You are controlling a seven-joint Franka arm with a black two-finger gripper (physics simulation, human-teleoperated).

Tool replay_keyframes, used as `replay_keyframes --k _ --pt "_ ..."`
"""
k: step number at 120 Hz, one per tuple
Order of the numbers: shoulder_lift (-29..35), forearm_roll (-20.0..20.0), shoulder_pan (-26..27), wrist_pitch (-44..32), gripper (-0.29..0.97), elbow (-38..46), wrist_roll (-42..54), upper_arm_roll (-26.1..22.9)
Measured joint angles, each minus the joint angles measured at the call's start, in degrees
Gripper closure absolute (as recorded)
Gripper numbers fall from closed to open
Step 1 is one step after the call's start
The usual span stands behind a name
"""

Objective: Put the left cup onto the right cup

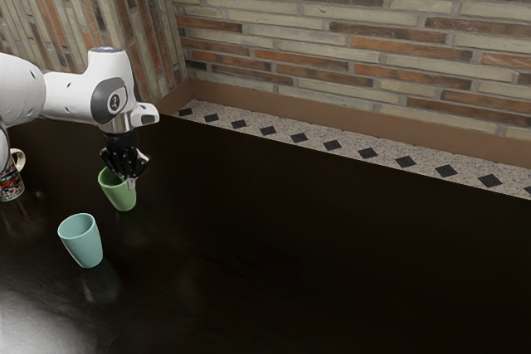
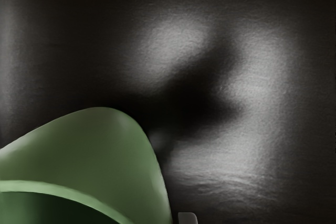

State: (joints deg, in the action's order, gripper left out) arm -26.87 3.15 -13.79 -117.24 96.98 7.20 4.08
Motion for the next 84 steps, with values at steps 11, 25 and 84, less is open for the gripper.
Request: replay_keyframes --k 11,25,84 --pt "0.3 0.4 0.2 0.0 0.76 -0.3 0.1 0.2" --pt "1.5 1.1 1.0 0.3 0.77 -0.4 0.1 1.4" --pt "16.0 3.0 5.7 3.5 0.78 3.2 -0.2 2.1"
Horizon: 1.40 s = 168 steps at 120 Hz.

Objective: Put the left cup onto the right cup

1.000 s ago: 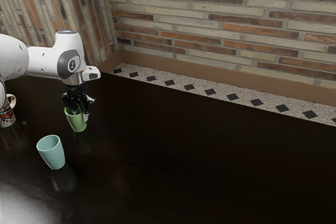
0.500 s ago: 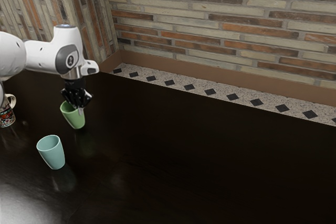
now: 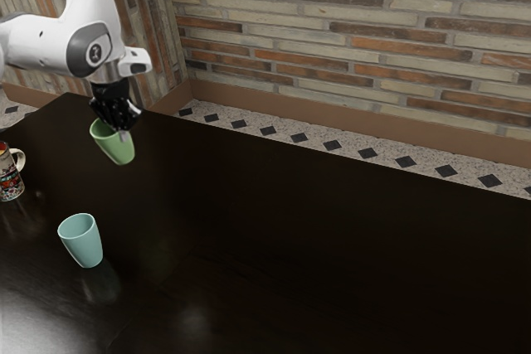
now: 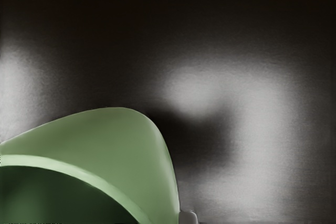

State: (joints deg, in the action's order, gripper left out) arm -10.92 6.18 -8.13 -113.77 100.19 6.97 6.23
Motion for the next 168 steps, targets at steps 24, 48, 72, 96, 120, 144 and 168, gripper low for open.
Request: replay_keyframes --k 24,48,72,96,120,144,168 --pt "7.2 0.1 0.0 0.7 0.78 6.7 -0.5 0.0" --pt "14.3 0.4 0.0 1.1 0.79 14.1 -1.8 0.0" --pt "21.2 1.2 0.0 1.2 0.79 22.1 -3.8 0.1" --pt "23.6 1.5 -0.1 1.2 0.79 26.7 -5.7 1.0" --pt "26.2 1.6 0.2 2.5 0.79 28.4 -7.6 1.0" --pt "26.0 1.5 0.3 4.6 0.79 28.7 -9.5 1.1" --pt "24.7 1.5 0.0 5.2 0.79 29.2 -10.9 1.1"
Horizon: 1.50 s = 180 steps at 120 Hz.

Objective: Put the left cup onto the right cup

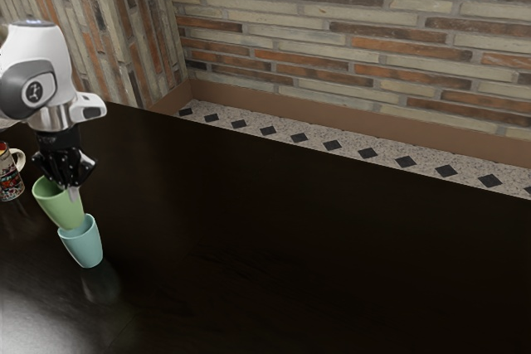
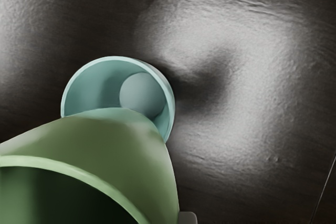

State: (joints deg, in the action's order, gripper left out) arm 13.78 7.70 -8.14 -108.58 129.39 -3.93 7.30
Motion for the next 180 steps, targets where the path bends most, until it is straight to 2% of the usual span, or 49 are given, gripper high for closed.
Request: replay_keyframes --k 106,127,139,159,180 --pt "-9.7 0.7 -0.4 -3.4 0.79 -3.1 -2.5 0.0" --pt "-9.9 0.5 -0.5 -3.7 0.41 -3.1 -2.5 0.0" --pt "-9.8 0.4 -0.6 -3.2 0.26 -5.3 -2.4 -0.1" --pt "-9.5 0.4 -0.1 1.2 0.12 -14.3 -2.1 -1.3" --pt "-9.7 -0.3 1.0 5.2 0.05 -23.0 -1.0 -8.8"
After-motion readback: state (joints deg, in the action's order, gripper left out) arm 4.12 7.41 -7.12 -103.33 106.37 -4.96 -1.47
